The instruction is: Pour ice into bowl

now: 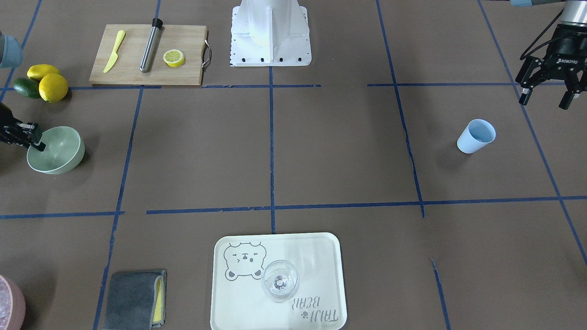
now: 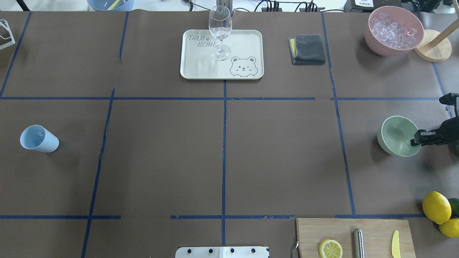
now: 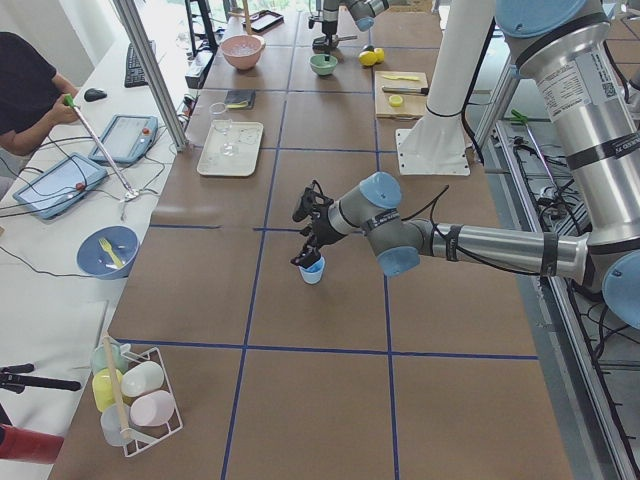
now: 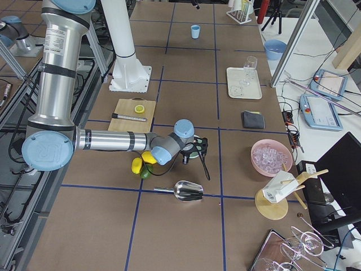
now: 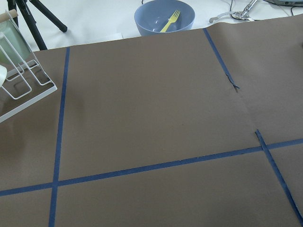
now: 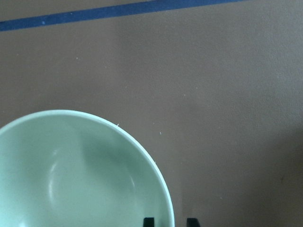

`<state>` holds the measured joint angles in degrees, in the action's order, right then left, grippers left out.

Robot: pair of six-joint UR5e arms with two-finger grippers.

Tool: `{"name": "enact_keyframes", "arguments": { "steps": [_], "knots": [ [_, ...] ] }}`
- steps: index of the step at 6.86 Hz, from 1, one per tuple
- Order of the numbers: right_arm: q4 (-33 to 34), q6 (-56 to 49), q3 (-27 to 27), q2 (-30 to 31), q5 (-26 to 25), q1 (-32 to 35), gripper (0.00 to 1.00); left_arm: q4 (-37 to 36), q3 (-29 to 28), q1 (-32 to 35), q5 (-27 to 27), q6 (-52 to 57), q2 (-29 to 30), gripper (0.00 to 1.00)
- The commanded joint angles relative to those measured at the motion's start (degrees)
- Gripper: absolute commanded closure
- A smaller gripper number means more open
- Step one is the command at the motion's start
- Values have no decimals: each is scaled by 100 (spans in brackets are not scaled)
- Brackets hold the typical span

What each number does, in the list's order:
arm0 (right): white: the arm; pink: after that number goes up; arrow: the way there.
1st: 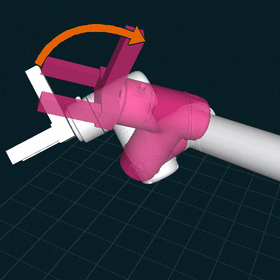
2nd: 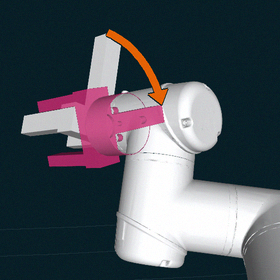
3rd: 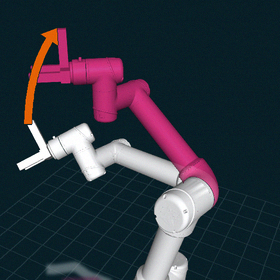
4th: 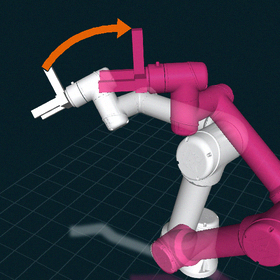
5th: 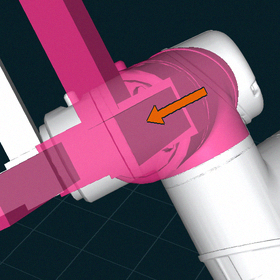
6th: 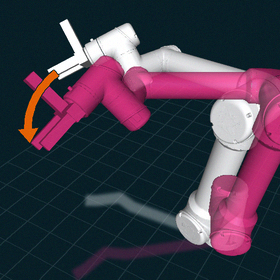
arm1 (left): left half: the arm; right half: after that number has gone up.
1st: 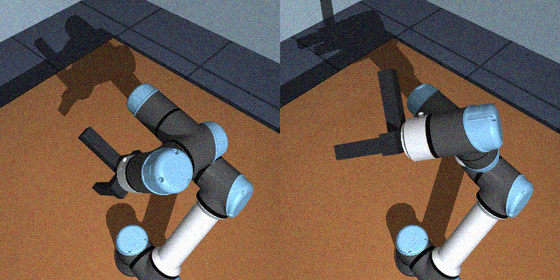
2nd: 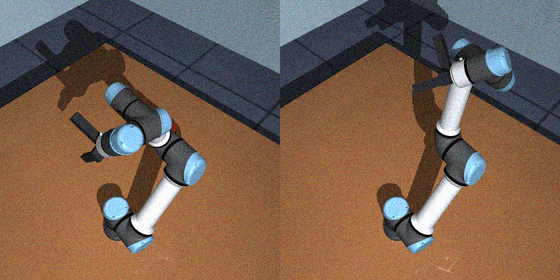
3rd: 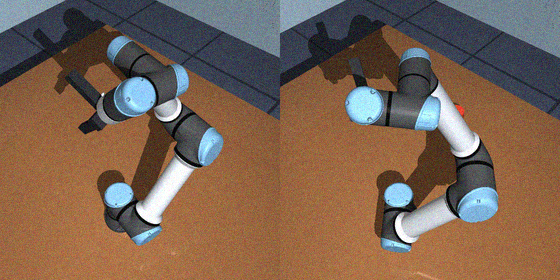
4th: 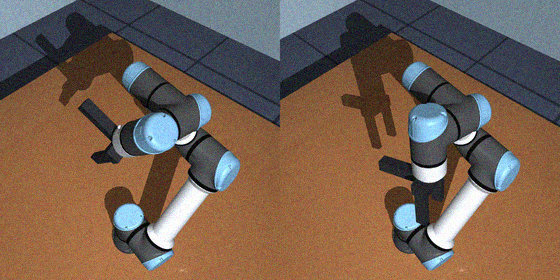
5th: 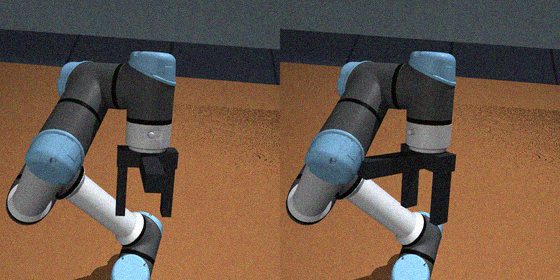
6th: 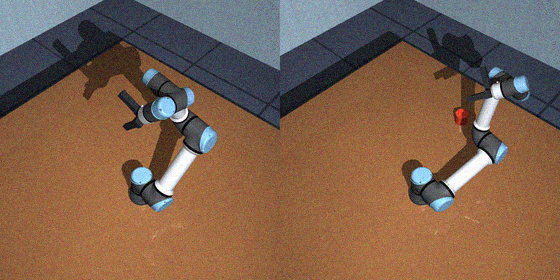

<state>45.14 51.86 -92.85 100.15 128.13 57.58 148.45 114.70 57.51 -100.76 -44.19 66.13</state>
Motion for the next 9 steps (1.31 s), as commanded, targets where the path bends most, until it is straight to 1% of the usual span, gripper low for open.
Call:
{"name": "enact_keyframes", "arguments": {
  "steps": [1,2,3,4,5,6,7,8,9],
  "knots": [
    [-6,17,-127,-65,524,43,100,261,-9,-213,240,-10,-108,0],
    [81,130,-311,-196,842,243,100,646,-9,-318,450,-10,-335,0],
    [91,688,-443,-441,1072,280,100,876,-9,-519,800,-19,-555,0],
    [91,1407,-497,-835,1152,272,100,1122,-17,-643,960,-45,-713,0],
    [100,2137,-515,-1265,1153,167,100,1368,-35,-984,1240,-498,-811,0],
    [100,2814,-541,-1661,1031,-182,100,1370,-157,-1953,2226,-1338,-812,0],
    [100,3247,-541,-1978,838,-490,100,1370,-315,-3016,3193,-2277,-820,0],
    [109,3565,-533,-2242,619,-928,100,1362,-595,-3801,4021,-2922,-829,0],
    [387,3733,-576,-2541,382,-1237,100,1362,-850,-4270,4542,-3320,-821,0]
  ]
}}
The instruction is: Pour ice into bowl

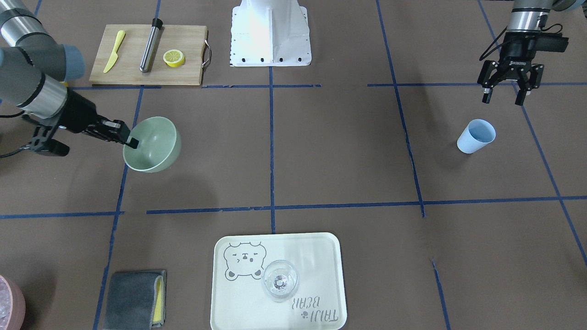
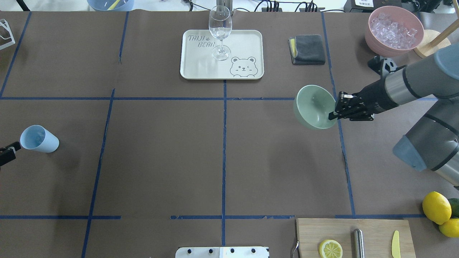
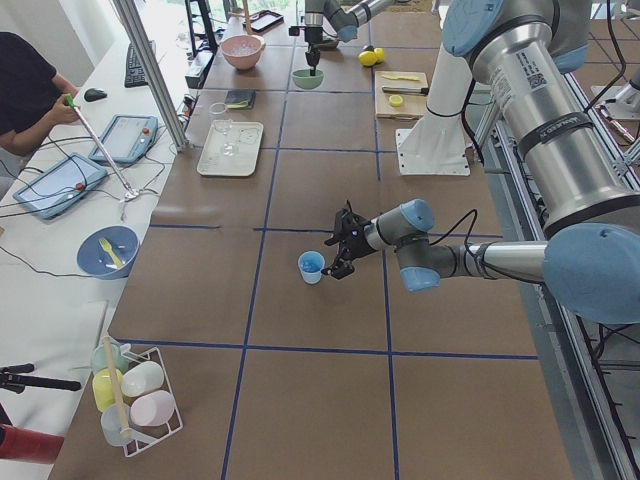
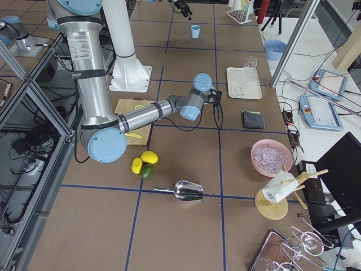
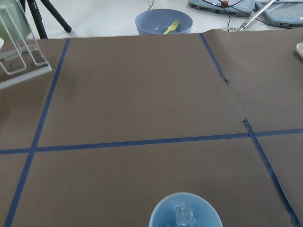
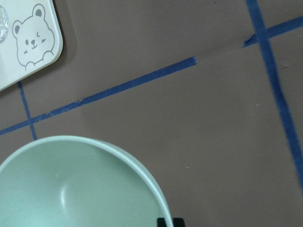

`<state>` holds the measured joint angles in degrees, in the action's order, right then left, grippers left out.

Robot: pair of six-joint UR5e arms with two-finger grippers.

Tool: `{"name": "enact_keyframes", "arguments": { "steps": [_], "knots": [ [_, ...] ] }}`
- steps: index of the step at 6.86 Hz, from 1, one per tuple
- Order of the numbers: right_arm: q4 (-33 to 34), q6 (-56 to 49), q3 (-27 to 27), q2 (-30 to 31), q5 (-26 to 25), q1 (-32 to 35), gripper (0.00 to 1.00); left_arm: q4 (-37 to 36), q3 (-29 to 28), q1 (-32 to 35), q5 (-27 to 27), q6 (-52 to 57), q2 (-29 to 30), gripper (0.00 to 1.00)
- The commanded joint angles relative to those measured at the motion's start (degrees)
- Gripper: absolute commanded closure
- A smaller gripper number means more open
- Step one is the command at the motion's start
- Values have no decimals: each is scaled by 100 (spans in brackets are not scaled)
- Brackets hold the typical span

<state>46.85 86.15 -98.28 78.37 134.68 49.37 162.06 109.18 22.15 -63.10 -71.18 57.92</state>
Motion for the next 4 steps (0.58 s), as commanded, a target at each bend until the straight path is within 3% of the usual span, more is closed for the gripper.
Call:
{"name": "enact_keyframes", "arguments": {
  "steps": [1,3,4],
  "knots": [
    [1168,384,-68,-1019,-372,-637,100,-8,-432,-1077,1095,-938,27,0],
    [2710,429,-24,-2233,-1255,-1312,100,-51,-825,-1335,1501,-1030,446,0],
    [2898,446,28,-2465,-1399,-1534,100,-78,-1107,-1336,1851,-1021,701,0]
  ]
}}
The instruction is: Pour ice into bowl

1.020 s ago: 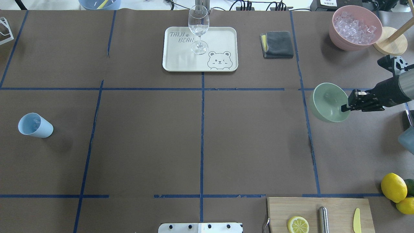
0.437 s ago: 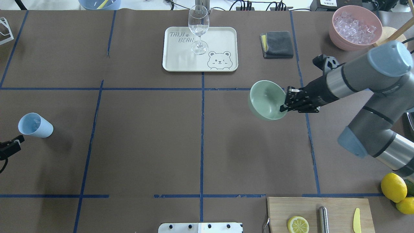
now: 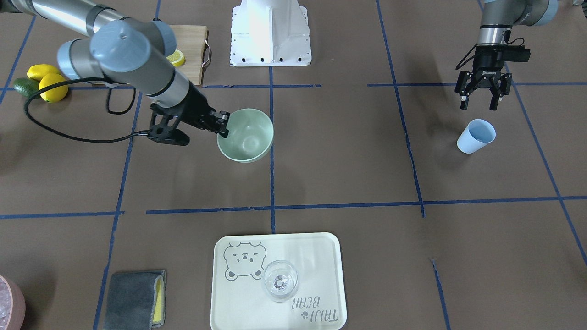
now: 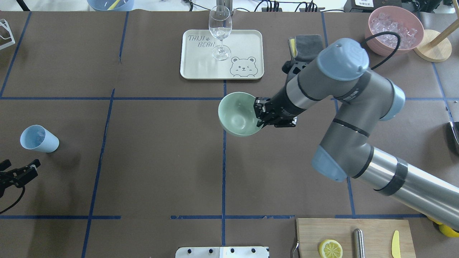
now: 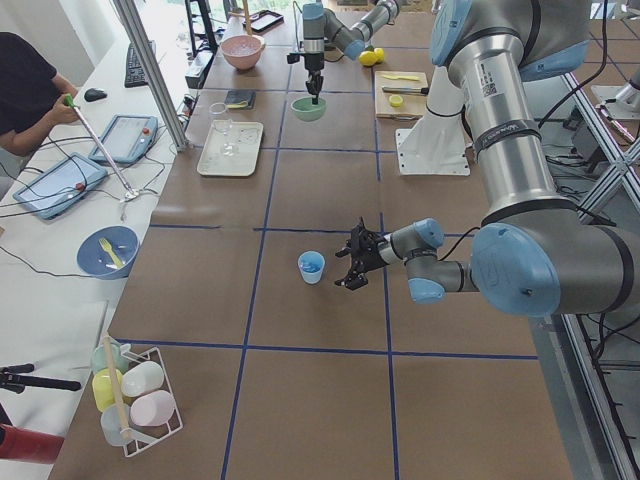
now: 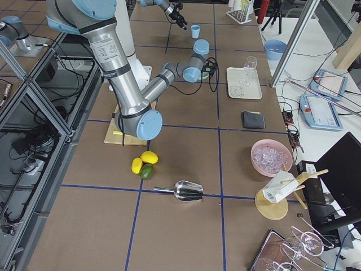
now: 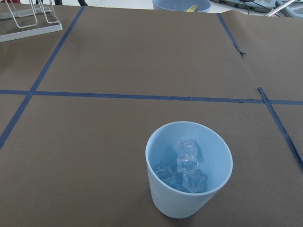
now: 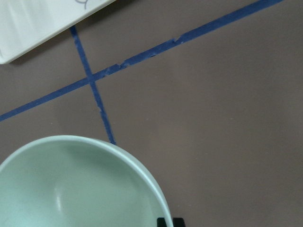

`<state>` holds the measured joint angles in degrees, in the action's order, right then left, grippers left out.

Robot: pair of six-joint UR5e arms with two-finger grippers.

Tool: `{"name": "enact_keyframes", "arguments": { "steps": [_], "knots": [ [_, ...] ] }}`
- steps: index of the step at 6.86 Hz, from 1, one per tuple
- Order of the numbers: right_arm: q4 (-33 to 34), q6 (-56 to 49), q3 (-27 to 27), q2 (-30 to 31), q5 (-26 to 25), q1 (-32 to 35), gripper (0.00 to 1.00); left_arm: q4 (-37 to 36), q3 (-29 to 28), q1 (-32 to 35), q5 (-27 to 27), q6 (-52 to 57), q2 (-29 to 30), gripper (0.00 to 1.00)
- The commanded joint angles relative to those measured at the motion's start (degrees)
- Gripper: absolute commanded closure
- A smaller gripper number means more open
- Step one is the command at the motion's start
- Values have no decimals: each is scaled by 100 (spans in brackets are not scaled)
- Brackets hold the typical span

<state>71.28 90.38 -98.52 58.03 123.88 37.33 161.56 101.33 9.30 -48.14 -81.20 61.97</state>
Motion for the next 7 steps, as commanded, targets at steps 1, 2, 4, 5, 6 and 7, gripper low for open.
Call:
{"name": "enact_keyframes", "arguments": {
  "steps": [1,2,4,5,6,7],
  "knots": [
    [457,49,165,-580,-530,-506,100,-28,-455,-59,610,-2,368,0],
    [466,145,619,-1008,-584,-612,100,-72,-491,-60,822,25,456,0],
    [457,217,1175,-1460,-838,-858,100,-72,-929,-59,1103,42,998,1],
    [457,243,1221,-1565,-979,-998,100,-72,-1027,-51,1114,199,1097,1],
    [440,278,1639,-1853,-1102,-1070,100,-63,-976,-7,1149,357,1107,0],
    [422,252,2217,-2222,-1121,-1122,100,-63,-992,28,1166,376,1107,0]
  ]
}}
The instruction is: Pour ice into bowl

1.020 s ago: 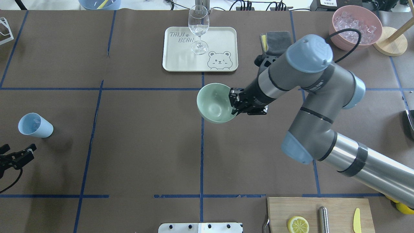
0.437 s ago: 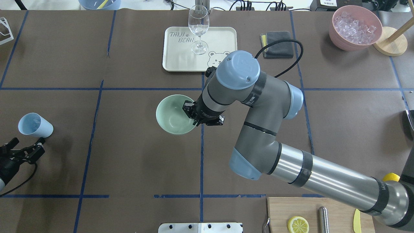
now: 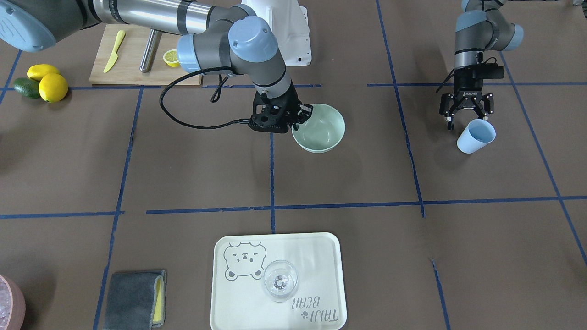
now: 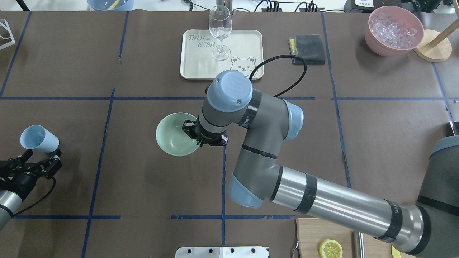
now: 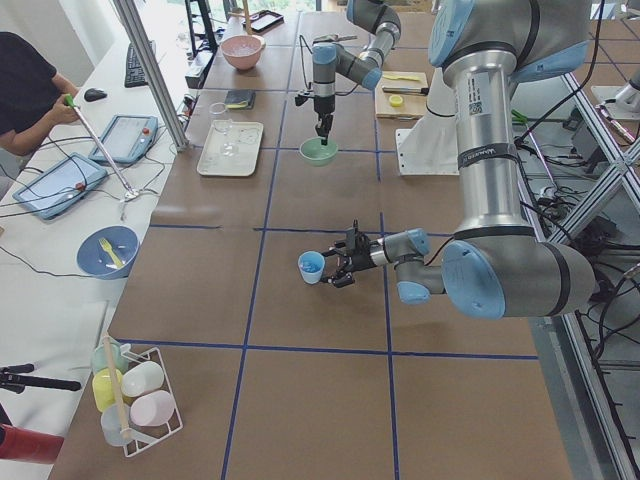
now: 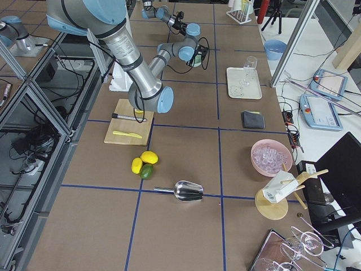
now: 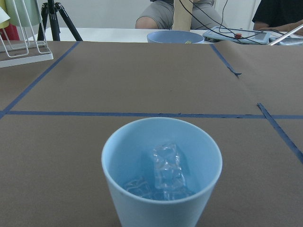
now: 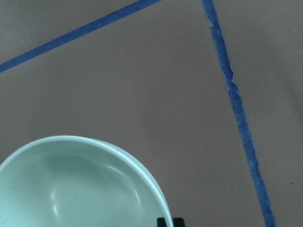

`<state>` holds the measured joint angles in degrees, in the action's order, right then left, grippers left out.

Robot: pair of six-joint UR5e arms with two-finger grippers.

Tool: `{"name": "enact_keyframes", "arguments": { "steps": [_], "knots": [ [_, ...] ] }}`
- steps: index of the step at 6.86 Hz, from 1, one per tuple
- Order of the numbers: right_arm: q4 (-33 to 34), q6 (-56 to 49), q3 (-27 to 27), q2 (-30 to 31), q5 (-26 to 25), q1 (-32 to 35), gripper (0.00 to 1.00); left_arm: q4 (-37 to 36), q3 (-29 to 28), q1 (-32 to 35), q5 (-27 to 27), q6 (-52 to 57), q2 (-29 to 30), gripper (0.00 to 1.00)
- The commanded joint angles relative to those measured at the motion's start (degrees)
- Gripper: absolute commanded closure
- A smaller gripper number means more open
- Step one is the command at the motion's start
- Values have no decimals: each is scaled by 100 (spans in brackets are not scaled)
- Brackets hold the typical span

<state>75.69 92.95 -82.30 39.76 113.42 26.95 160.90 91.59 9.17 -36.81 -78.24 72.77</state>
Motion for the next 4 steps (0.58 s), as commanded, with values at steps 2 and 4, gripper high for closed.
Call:
{"name": "enact_keyframes", "arguments": {
  "steps": [2,4],
  "knots": [
    [-46,-14,785,-513,-197,-172,100,12,-36,312,122,307,18,0],
    [-55,-14,794,-513,-303,-286,100,12,-53,428,122,380,44,0]
  ]
}}
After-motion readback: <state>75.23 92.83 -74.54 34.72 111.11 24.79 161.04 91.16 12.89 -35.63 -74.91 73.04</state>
